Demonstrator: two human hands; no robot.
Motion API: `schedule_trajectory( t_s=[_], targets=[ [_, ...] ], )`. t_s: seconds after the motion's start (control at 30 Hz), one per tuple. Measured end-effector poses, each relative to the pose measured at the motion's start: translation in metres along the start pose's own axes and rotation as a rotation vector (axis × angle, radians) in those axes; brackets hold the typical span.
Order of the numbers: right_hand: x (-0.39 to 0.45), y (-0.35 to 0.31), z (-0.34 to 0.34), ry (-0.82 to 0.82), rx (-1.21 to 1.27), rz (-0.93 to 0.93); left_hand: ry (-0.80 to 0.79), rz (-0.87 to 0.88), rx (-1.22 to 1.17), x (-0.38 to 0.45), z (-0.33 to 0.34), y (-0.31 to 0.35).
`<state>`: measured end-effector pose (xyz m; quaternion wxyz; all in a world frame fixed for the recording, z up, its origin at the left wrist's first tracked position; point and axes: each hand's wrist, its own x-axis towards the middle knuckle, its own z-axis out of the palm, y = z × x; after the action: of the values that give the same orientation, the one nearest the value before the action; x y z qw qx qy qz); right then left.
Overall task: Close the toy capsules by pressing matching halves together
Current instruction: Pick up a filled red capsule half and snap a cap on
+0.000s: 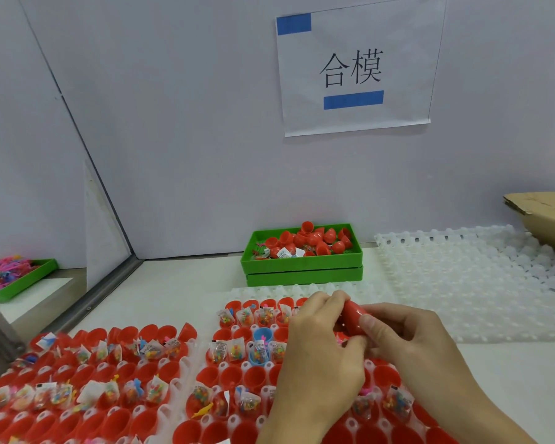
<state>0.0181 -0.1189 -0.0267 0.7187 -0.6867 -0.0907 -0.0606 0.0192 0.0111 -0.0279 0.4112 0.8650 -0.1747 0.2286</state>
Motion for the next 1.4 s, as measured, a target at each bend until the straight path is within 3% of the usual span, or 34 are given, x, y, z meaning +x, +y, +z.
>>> schedule_trajectory(
  t_s=[0.17,0.37,0.67,0.83,1.1,1.4],
  targets=[
    [0.003,-0.002,-0.002,-0.024,0.145,0.050,0.043,-0.037,-0.048,0.001,0.000,0.001],
    [0.004,-0.007,-0.006,-0.128,0.440,0.155,0.030,-0.132,-0.296,0.001,-0.001,0.001],
    [0.002,-0.008,-0.005,-0.151,0.542,0.217,0.024,-0.108,-0.374,0.002,-0.002,0.000],
    [0.002,-0.012,-0.006,-0.212,0.511,0.158,0.013,-0.090,-0.444,0.001,-0.004,0.001],
    [0.003,-0.004,-0.005,-0.048,0.457,0.120,0.035,0.013,-0.407,-0.001,-0.002,0.002],
    [0.002,-0.002,-0.005,0.003,0.403,0.170,0.084,0.031,-0.298,-0.005,0.006,0.000]
  ],
)
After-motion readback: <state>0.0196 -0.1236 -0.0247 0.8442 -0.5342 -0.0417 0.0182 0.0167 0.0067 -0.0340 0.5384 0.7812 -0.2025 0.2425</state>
